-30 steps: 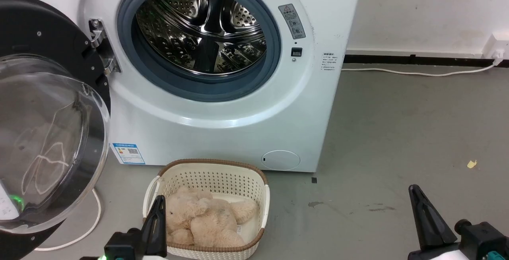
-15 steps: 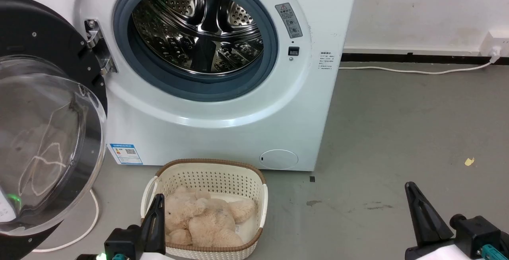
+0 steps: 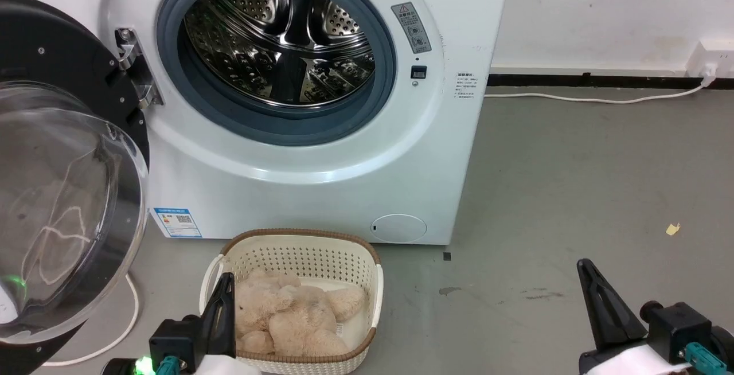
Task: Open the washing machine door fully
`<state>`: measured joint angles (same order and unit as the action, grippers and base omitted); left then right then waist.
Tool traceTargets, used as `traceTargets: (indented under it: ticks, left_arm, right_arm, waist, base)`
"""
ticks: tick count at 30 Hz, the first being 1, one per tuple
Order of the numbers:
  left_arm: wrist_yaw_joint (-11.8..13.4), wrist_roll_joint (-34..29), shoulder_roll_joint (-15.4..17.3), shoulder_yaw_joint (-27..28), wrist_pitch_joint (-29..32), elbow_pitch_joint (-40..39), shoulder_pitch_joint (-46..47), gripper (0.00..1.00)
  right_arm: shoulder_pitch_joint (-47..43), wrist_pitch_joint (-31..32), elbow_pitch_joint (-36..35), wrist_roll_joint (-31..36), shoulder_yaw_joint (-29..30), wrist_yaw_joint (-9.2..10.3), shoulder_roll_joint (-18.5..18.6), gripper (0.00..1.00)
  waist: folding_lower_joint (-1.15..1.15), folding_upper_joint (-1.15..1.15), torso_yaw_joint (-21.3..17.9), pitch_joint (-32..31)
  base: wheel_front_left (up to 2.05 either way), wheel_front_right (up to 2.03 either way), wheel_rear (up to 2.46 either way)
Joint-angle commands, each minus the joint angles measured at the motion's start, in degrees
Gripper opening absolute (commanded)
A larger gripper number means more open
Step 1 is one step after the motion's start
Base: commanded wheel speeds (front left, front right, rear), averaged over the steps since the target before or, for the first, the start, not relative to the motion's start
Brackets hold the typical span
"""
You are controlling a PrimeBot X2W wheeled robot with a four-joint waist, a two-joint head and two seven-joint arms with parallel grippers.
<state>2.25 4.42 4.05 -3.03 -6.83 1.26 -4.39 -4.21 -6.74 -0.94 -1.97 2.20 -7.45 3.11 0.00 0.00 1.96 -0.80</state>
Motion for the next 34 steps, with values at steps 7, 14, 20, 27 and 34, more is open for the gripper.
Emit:
traceTargets:
  ticks: [7, 14, 20, 27, 34]
  left_arm:
    - [-0.54, -0.94, -0.41, 0.46, 0.99, -0.37, 1.46, 0.00]
    - [-0.78, -1.43, -0.52, 0.82, 1.81, -0.49, 1.87, 0.00]
    - [-0.98, -1.85, -0.61, 1.13, 2.51, -0.60, 2.22, 0.00]
    - [-1.22, -2.34, -0.72, 1.49, 3.33, -0.72, 2.63, 0.00]
    - [-1.46, -2.82, -0.82, 1.85, 4.15, -0.85, 3.05, 0.00]
  right_arm:
    - [1.09, 0.88, 0.18, 0.50, -0.36, -0.02, -0.14, 0.00]
    - [1.53, 1.70, 0.29, 0.71, -0.62, -0.02, -0.16, 0.00]
    - [1.90, 2.41, 0.38, 0.89, -0.84, -0.02, -0.17, 0.00]
    - [2.34, 3.23, 0.48, 1.09, -1.10, -0.03, -0.18, 0.00]
    - [2.78, 4.05, 0.59, 1.30, -1.36, -0.03, -0.19, 0.00]
  waist:
    - [0.00, 0.00, -0.23, 0.09]
    - [0.00, 0.00, -0.47, 0.19]
    - [0.00, 0.00, -0.68, 0.28]
    - [0.00, 0.00, -0.93, 0.38]
    - [0.00, 0.00, -1.17, 0.48]
  base:
    - [0.00, 0.00, 0.00]
    - [0.00, 0.00, 0.00]
    - [0.00, 0.00, 0.00]
    - [0.00, 0.00, 0.00]
    - [0.00, 0.00, 0.00]
